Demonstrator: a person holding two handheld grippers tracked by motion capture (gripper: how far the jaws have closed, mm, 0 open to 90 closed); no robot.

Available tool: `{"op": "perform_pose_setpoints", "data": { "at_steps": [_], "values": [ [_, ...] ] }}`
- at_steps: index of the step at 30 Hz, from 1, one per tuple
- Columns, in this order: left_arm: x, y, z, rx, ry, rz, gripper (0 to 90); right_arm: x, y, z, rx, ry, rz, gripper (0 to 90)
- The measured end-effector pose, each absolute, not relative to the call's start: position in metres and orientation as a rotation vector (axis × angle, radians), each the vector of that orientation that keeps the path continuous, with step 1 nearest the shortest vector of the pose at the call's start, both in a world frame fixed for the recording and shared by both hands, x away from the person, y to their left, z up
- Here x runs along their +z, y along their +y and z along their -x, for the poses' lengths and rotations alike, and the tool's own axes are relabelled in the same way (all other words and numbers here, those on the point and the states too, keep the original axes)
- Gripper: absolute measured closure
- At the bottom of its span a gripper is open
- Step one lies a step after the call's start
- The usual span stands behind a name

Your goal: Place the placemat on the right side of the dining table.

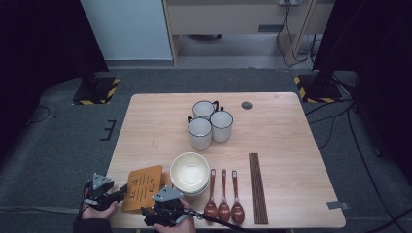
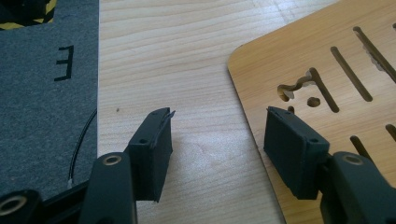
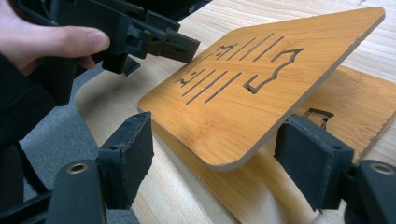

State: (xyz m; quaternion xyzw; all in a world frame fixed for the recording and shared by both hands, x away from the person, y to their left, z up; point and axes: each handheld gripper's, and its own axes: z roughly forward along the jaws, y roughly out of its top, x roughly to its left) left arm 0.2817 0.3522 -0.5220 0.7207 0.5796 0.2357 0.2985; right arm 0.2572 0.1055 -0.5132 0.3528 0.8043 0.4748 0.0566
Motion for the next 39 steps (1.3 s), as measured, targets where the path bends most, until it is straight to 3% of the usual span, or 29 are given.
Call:
{"op": "perform_pose_setpoints", "data": {
  "at_steps": [14,21,29,39],
  "values": [
    [-0.522,0.353,-0.282,0.629,1.542,-1.908,40.6,-0.51,0.114,-0.267,1.456,2.481,-1.136,45.5],
    [-0.523,0.352,-0.282,0.624,1.542,-1.92,40.5,-0.507,0.114,-0.269,1.473,2.457,-1.167,44.3],
    [-0.524,0.353,-0.282,0.622,1.547,-1.909,39.9,-0.503,0.112,-0.275,1.504,2.446,-1.232,57.0],
    [-0.523,0.354,-0.282,0.611,1.55,-1.885,37.6,-0.504,0.113,-0.281,1.508,2.46,-1.255,58.7]
  ]
}}
